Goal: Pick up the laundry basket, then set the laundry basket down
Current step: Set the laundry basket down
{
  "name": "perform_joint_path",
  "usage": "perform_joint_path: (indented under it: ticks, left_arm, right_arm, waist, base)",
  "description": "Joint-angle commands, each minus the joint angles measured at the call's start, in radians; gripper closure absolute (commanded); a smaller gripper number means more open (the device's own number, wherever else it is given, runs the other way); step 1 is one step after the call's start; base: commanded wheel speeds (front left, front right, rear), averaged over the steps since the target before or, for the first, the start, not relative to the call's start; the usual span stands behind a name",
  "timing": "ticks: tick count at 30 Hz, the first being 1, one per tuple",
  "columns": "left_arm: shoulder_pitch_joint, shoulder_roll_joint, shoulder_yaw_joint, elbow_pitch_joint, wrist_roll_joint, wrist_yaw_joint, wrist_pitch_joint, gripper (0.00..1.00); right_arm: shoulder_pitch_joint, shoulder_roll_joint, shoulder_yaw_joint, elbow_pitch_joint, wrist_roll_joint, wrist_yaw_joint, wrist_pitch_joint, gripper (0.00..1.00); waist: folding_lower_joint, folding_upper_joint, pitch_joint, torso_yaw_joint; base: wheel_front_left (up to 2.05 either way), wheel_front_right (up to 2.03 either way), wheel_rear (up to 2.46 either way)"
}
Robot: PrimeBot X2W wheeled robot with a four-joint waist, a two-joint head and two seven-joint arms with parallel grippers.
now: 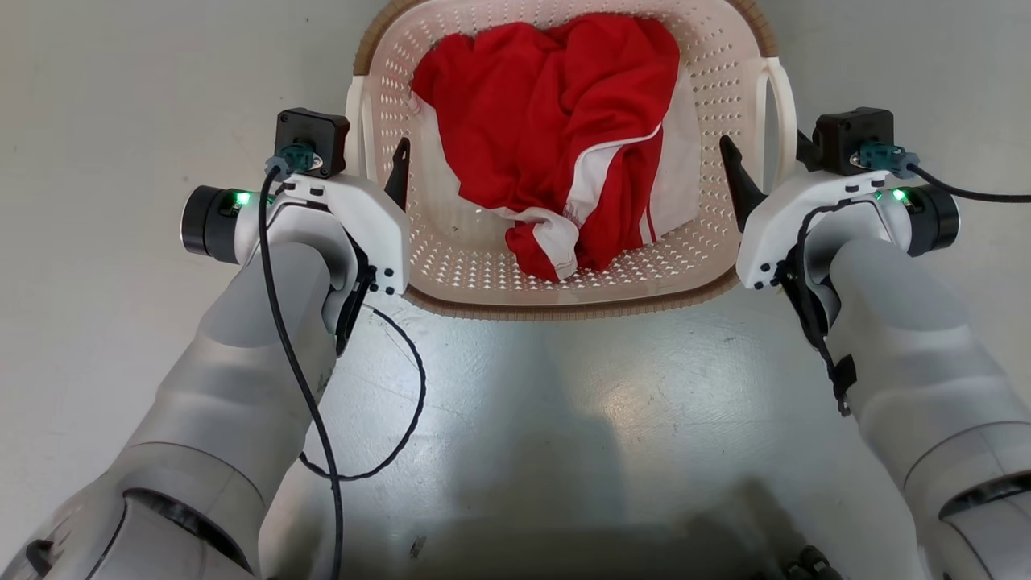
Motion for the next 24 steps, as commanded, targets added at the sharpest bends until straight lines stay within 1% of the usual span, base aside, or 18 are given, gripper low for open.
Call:
perform_joint_path:
  ticks: [1, 8, 15, 20, 24]
  left_arm:
    - [0.001, 0.026, 0.017, -0.009, 0.013, 0.004, -0.005, 0.0]
    - [0.024, 0.027, 0.031, 0.003, 0.023, 0.0, -0.005, 0.0]
    - [0.055, 0.025, 0.05, 0.001, 0.024, -0.007, -0.005, 0.0]
    - [0.094, 0.027, 0.078, -0.027, 0.029, -0.003, -0.005, 0.0]
    - [0.142, 0.03, 0.101, -0.062, 0.041, -0.009, -0.005, 0.0]
  right_arm:
    - [0.066, 0.022, 0.01, -0.012, 0.011, 0.006, -0.017, 0.0]
    - [0.086, 0.022, 0.039, -0.034, 0.058, 0.006, -0.025, 0.0]
    - [0.107, 0.022, 0.073, -0.061, 0.092, 0.006, -0.039, 0.0]
    - [0.126, 0.022, 0.082, -0.082, 0.088, 0.006, -0.048, 0.0]
    - [0.155, 0.022, 0.054, -0.129, 0.057, 0.006, -0.05, 0.0]
  waist:
    - [0.0, 0.0, -0.004, -0.001]
    - [0.0, 0.0, -0.041, -0.008]
    - [0.0, 0.0, -0.107, -0.012]
    - [0.0, 0.0, -0.176, -0.014]
    - [0.0, 0.0, -0.241, -0.018]
  base:
    - [0.0, 0.0, 0.0]
    - [0.0, 0.0, 0.0]
    - [0.0, 0.0, 0.0]
    - [0.0, 0.0, 0.0]
    - [0.0, 0.0, 0.0]
